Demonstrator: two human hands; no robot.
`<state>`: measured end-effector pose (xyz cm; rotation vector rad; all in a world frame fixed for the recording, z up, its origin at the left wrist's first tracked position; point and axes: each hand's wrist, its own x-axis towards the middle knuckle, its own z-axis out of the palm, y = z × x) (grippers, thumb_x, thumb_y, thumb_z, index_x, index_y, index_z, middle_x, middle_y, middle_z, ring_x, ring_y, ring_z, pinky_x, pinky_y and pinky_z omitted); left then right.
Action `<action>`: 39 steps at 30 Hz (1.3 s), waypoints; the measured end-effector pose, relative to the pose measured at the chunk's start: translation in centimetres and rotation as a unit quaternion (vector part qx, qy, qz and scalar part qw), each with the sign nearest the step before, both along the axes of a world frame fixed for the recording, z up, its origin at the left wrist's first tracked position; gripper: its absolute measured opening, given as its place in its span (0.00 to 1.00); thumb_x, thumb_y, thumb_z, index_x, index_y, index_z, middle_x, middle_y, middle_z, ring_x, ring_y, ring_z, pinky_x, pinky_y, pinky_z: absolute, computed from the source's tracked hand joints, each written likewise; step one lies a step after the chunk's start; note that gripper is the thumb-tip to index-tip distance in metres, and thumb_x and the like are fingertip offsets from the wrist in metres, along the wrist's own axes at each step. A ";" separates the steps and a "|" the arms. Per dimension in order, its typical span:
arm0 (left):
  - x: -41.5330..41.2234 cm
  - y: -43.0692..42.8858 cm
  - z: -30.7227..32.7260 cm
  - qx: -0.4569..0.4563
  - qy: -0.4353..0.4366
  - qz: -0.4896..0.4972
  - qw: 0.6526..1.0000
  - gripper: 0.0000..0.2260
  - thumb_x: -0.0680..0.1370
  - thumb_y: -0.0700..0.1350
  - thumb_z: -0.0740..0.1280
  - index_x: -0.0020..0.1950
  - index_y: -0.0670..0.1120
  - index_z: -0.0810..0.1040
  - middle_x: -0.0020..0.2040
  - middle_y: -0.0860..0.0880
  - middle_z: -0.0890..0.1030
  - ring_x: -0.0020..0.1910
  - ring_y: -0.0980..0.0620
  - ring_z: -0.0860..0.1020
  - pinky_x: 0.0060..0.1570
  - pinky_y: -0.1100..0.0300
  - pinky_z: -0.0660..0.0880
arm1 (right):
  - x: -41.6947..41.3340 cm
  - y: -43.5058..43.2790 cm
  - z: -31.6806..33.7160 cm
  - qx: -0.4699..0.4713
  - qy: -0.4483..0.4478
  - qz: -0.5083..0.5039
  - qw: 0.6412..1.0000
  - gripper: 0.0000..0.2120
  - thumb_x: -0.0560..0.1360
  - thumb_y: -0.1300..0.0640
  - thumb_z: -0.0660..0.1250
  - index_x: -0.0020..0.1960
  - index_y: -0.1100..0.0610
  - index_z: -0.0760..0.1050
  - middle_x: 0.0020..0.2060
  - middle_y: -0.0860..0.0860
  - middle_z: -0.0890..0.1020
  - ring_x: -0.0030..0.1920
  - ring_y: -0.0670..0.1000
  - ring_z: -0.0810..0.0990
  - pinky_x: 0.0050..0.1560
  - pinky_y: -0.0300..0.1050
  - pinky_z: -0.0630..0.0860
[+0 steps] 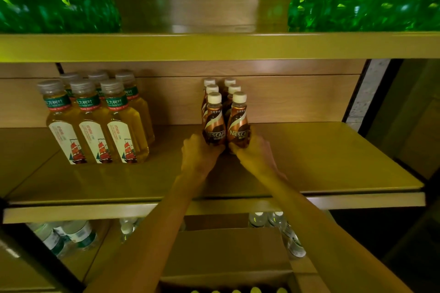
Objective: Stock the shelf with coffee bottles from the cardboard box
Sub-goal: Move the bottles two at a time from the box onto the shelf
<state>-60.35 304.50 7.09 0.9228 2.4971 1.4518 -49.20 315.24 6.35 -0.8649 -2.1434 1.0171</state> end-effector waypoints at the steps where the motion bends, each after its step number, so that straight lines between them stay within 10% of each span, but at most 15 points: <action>1: 0.1 -0.2 0.1 -0.019 0.013 -0.002 1.000 0.22 0.70 0.52 0.77 0.60 0.45 0.78 0.52 0.47 0.83 0.47 0.48 0.82 0.37 0.59 0.76 | 0.2 -0.2 0.2 0.008 -0.018 0.004 1.000 0.24 0.75 0.52 0.72 0.67 0.55 0.70 0.52 0.52 0.83 0.39 0.46 0.84 0.33 0.32 0.77; 3: 0.5 -0.9 0.4 -0.063 0.047 -0.009 0.997 0.22 0.71 0.57 0.74 0.60 0.48 0.76 0.48 0.51 0.81 0.41 0.51 0.77 0.31 0.62 0.69 | 0.8 -0.8 0.7 0.034 -0.065 0.008 0.997 0.25 0.76 0.48 0.70 0.69 0.54 0.68 0.53 0.52 0.82 0.37 0.44 0.83 0.31 0.30 0.74; 6: 1.5 -2.8 1.0 -0.134 0.124 -0.019 0.983 0.21 0.73 0.65 0.66 0.57 0.51 0.75 0.43 0.53 0.78 0.37 0.52 0.74 0.32 0.60 0.67 | 2.7 -2.1 1.2 0.128 -0.142 -0.011 0.981 0.27 0.76 0.43 0.66 0.71 0.52 0.65 0.60 0.53 0.78 0.57 0.55 0.80 0.53 0.49 0.79; 11: 4.0 -6.7 1.3 -0.193 0.230 -0.032 0.953 0.22 0.75 0.63 0.63 0.63 0.52 0.73 0.58 0.47 0.78 0.56 0.41 0.78 0.43 0.54 0.69 | 6.4 -4.9 1.6 0.212 -0.214 -0.018 0.953 0.30 0.77 0.38 0.61 0.75 0.49 0.61 0.71 0.53 0.71 0.72 0.59 0.67 0.67 0.56 0.67; 27: 12.7 -15.9 -7.0 -0.164 0.347 -0.090 0.919 0.23 0.75 0.60 0.67 0.63 0.46 0.77 0.64 0.46 0.78 0.67 0.44 0.74 0.57 0.47 0.76 | 16.6 -14.2 -5.1 0.243 -0.233 -0.032 0.941 0.28 0.79 0.39 0.58 0.74 0.52 0.66 0.73 0.51 0.69 0.75 0.55 0.63 0.72 0.55 0.63; 39: 15.9 -17.0 -19.9 -0.316 0.217 -0.183 0.905 0.27 0.78 0.63 0.55 0.71 0.49 0.68 0.70 0.49 0.72 0.68 0.47 0.71 0.60 0.51 0.73 | 20.0 -16.2 -19.3 0.064 -0.329 -0.023 0.942 0.22 0.78 0.41 0.61 0.65 0.53 0.72 0.63 0.51 0.78 0.67 0.56 0.72 0.65 0.54 0.71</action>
